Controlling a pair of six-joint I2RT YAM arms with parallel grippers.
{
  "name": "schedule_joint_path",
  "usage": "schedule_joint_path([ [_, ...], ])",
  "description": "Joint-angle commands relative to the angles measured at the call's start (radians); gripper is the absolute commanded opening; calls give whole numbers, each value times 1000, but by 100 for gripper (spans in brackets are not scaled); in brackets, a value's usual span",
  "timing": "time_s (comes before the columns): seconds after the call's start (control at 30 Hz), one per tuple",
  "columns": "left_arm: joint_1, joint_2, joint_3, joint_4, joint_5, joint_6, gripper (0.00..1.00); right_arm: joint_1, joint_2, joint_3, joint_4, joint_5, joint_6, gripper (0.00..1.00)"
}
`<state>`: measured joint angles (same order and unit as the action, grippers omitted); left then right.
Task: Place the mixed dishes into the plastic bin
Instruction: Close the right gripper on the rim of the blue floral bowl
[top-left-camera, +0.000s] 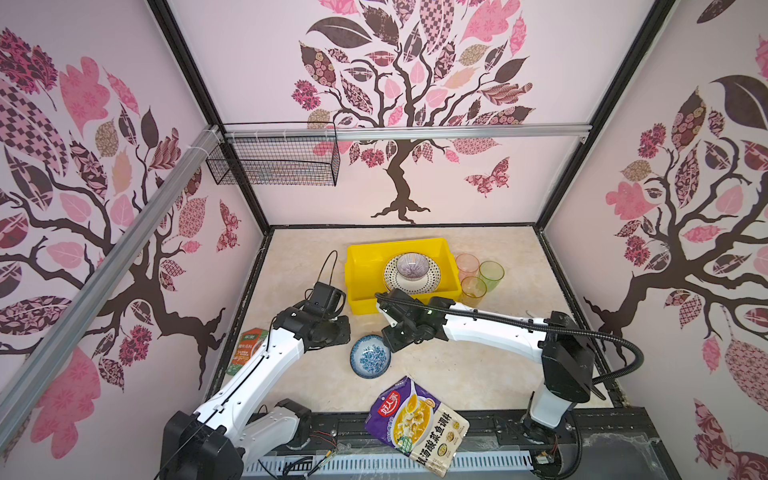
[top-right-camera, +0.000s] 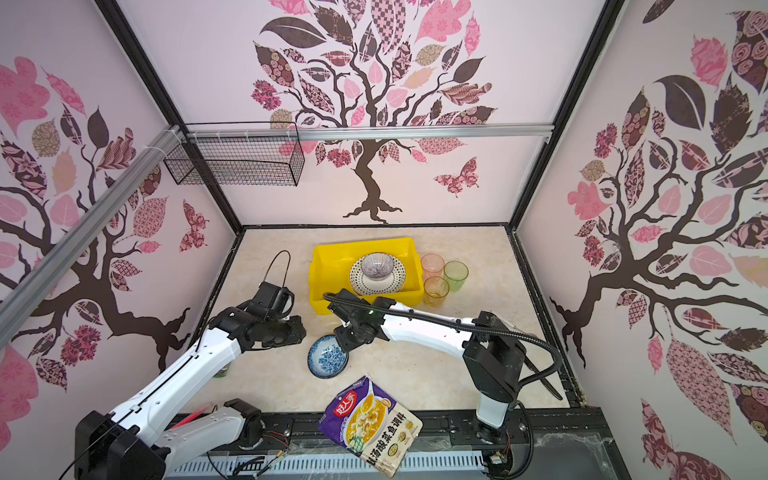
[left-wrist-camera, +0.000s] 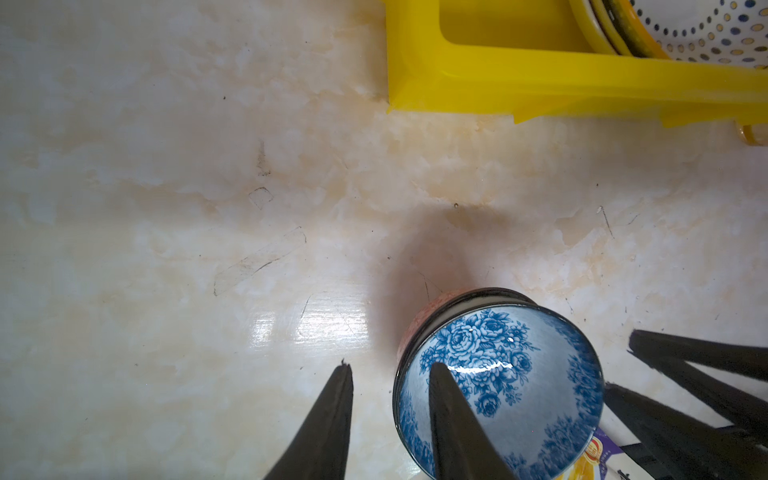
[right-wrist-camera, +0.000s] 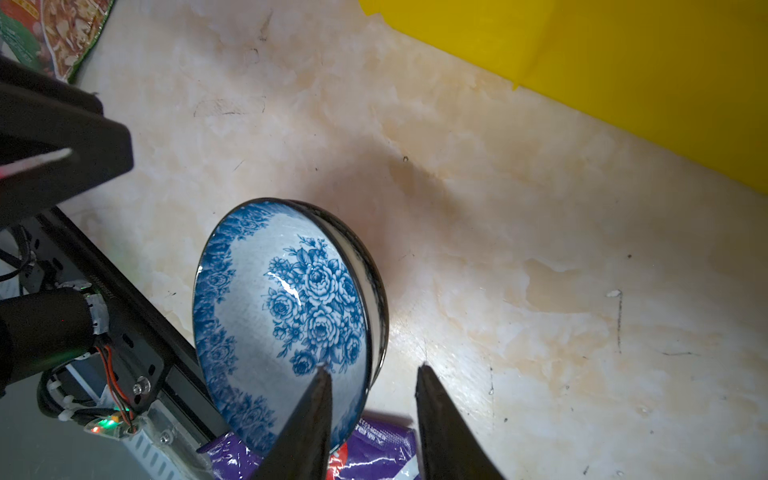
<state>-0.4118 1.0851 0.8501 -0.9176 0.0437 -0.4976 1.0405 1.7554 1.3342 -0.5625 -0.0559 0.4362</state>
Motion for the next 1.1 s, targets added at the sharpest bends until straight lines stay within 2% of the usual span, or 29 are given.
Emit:
schedule_joint_path([
  [0.0,5,-10,-30,23,12,-4,35,15,44,44,-52,25,-19,37],
  [0.73,7,24,-29,59,39,2,35,39,148,129,-119,58,-37,31],
  [1.07,8,32,-29,61,38,5,35,40,145,131,-117,70,-40,22],
])
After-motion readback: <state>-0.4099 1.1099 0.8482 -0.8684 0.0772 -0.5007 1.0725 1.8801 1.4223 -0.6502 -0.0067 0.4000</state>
